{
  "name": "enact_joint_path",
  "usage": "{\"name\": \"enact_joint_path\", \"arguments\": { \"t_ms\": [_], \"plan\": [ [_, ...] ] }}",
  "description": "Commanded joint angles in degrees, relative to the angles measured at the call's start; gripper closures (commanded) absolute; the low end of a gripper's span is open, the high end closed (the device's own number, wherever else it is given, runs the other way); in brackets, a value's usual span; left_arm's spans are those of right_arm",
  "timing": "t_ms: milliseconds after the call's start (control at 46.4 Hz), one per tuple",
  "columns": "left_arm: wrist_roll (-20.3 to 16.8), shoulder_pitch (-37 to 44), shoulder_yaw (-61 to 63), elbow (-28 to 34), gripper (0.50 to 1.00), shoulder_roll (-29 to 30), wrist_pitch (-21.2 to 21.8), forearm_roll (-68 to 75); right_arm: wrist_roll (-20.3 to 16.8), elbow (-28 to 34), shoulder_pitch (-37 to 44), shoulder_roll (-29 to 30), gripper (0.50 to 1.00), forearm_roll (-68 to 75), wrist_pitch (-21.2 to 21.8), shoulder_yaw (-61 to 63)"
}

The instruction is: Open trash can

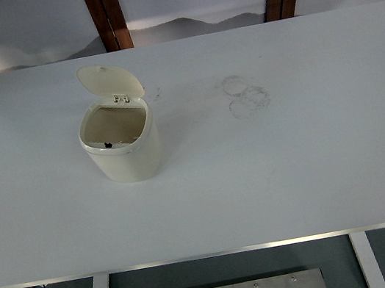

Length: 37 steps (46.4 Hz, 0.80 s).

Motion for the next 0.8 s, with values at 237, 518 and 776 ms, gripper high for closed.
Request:
{"name": "enact_joint_path", "arguments": {
  "t_ms": [237, 518, 776],
  "plan": [
    [-0.1, 8.3, -12.7, 15.1, 0.500, -3.2, 0.0, -5.2, -0.1, -0.1, 0.0, 0.0, 0.505, 0.0, 0.0, 0.1],
    [-1.3, 15.0, -20.9, 21.9, 0.500, -3.6, 0.0, -12.6, -0.1, -0.1, 0.0, 0.0, 0.505, 0.0, 0.0, 0.1],
    [-5.2, 26.4, -29.3, 22.2, 0.500, -3.4, 0.0, -17.1, -0.1, -0.1, -0.1, 0.0, 0.505, 0.0, 0.0, 0.1]
  ]
}}
